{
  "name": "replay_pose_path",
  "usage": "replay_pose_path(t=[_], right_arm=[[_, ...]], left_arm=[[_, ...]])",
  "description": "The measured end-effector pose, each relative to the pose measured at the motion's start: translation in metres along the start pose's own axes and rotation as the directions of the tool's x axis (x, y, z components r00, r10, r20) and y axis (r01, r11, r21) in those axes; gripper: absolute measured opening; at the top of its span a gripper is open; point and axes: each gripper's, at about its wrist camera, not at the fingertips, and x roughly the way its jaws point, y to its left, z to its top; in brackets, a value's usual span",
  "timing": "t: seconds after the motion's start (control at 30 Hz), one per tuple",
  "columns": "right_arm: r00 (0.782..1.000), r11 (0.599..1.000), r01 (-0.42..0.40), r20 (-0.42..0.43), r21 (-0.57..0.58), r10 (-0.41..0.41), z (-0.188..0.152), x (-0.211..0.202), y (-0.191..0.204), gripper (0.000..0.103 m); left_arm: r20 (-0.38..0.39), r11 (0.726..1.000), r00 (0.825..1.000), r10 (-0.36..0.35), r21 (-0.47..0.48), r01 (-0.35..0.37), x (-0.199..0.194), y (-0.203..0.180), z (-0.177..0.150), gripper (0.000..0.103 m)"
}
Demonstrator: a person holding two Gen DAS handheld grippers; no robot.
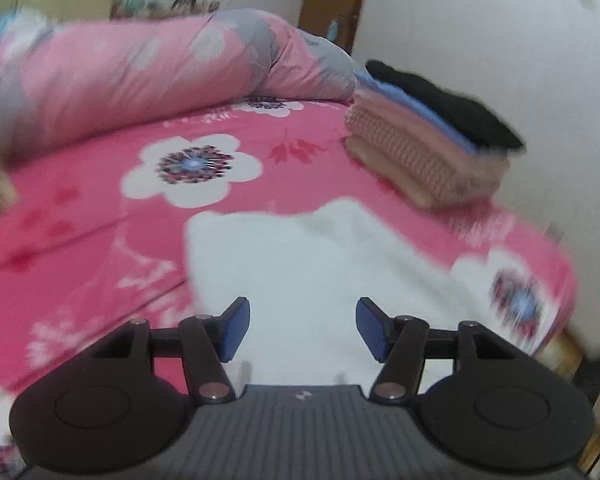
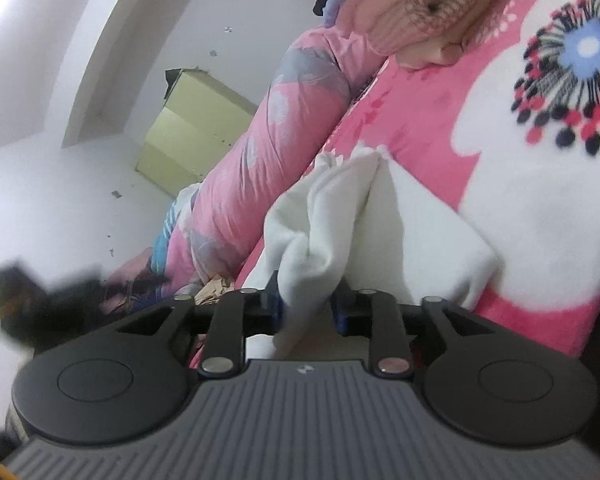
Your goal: Fold clothes
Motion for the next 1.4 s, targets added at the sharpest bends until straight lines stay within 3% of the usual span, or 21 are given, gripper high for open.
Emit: replay_pose_path(t=[0.1, 0.27, 0.33, 0.4, 0.53, 0.67, 0.83, 0.97, 1.0, 1.03, 1.13, 1.3, 1.4], right_arm=[[1.000, 0.998, 0.011, 0.010, -0.063, -0.010, 0.005, 0.002, 0.012, 0.035], [0.995, 0.987, 0.083, -0.045, -0.134, -0.090, 0.011, 0.012, 0.021, 0.035], [0.990, 0.979, 0.112, -0.063, -0.168, -0.124, 0.011, 0.016, 0.024, 0.029], [0.986, 0.968, 0.129, -0.074, -0.216, -0.148, 0.011, 0.017, 0.030, 0.015], [0.993, 0.951, 0.101, -0.032, -0.291, -0.115, 0.021, 0.010, 0.051, 0.010], [0.992, 0.948, 0.109, -0.023, -0.298, -0.121, 0.034, 0.012, 0.060, 0.010], [0.993, 0.950, 0.102, -0.023, -0.294, -0.114, 0.039, 0.011, 0.066, 0.010], [0.993, 0.950, 0.102, -0.019, -0.295, -0.113, 0.041, 0.009, 0.069, 0.010], [0.994, 0.951, 0.102, -0.019, -0.293, -0.112, 0.041, 0.008, 0.069, 0.010], [0.993, 0.951, 0.102, -0.020, -0.291, -0.113, 0.041, 0.008, 0.067, 0.010], [0.990, 0.956, 0.120, -0.033, -0.266, -0.134, 0.039, 0.007, 0.054, 0.010], [0.995, 0.959, 0.076, -0.038, -0.272, -0.090, 0.042, -0.005, 0.052, 0.010], [0.988, 0.959, 0.116, -0.068, -0.258, -0.138, 0.037, 0.000, 0.032, 0.009]], left_arm=[[0.036, 0.998, 0.998, 0.060, 0.031, -0.061, -0.020, 0.004, -0.034, 0.066], [0.050, 0.999, 0.998, -0.023, -0.043, 0.025, -0.036, 0.015, -0.077, 0.066], [0.056, 0.998, 0.997, -0.045, -0.030, 0.047, -0.037, 0.012, -0.087, 0.066], [0.063, 0.998, 0.996, -0.063, 0.001, 0.063, -0.037, 0.005, -0.095, 0.066], [0.073, 0.991, 0.994, -0.083, 0.115, 0.074, -0.032, -0.012, -0.104, 0.067], [0.058, 0.983, 0.998, -0.029, 0.182, 0.018, -0.017, -0.029, -0.110, 0.067], [0.106, 0.961, 0.985, 0.135, 0.230, -0.156, -0.003, -0.049, -0.121, 0.067], [0.119, 0.969, 0.982, 0.150, 0.177, -0.170, -0.002, -0.045, -0.124, 0.066], [0.117, 0.972, 0.982, 0.151, 0.162, -0.169, -0.001, -0.043, -0.125, 0.059], [0.116, 0.973, 0.981, 0.158, 0.151, -0.174, -0.001, -0.041, -0.126, 0.046], [0.103, 0.973, 0.980, 0.172, 0.136, -0.185, -0.003, -0.036, -0.128, 0.030], [0.135, 0.952, 0.976, 0.169, 0.236, -0.198, -0.008, -0.050, -0.133, 0.016], [0.130, 0.954, 0.980, 0.153, 0.241, -0.181, -0.006, -0.049, -0.138, 0.013]])
